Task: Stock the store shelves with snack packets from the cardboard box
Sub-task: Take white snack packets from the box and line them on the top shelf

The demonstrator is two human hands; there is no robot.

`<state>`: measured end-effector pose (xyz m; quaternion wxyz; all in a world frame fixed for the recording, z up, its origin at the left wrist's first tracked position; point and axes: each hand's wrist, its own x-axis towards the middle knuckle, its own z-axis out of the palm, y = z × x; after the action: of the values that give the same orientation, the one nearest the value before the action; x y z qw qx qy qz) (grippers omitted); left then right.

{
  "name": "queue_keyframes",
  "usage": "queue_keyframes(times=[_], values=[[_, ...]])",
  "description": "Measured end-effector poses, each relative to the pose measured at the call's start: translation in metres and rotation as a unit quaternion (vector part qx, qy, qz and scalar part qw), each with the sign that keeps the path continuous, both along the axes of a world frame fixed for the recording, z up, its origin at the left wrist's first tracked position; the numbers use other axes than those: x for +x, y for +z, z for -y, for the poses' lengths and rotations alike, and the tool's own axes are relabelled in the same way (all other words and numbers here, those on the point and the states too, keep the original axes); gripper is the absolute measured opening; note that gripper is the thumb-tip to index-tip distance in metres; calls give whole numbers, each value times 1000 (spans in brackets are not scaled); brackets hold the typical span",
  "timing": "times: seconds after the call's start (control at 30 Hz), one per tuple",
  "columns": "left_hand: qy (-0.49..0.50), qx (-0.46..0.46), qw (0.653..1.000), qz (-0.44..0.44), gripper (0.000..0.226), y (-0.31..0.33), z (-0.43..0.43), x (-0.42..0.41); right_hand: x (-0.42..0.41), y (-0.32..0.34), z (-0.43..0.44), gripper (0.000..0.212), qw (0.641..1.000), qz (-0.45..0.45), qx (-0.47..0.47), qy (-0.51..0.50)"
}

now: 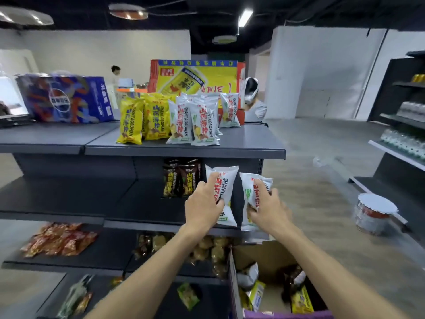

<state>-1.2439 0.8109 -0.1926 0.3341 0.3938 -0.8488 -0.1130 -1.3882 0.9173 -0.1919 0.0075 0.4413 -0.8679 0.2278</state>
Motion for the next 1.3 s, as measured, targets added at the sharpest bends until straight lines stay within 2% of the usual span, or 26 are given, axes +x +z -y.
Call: queue_keyframes(times=[0.17,0.33,0.43,0.7,0.87,1.1,1.3], values=[[-2,-81,996,-40,59,83,21,-17,-20,78,25,69,997,-54,-54,4],[-19,-83,992,-91,54,142,52,-56,-52,131,54,70,996,-53,-77,-4],[-16,-88,992,-94,52,160,77,-85,-75,151,74,70,995,-67,-68,-23],[-26,-74,995,-62,51,170,143,-175,-137,159,119,70,993,-80,-66,-50],[14,-61,997,-34,53,168,176,-212,-171,155,138,71,993,-84,-57,-52],[71,-72,995,-4,62,168,197,-250,-208,153,163,71,996,-65,-65,-7],[109,-45,993,4,50,162,219,-270,-235,150,176,70,994,-73,-72,32]])
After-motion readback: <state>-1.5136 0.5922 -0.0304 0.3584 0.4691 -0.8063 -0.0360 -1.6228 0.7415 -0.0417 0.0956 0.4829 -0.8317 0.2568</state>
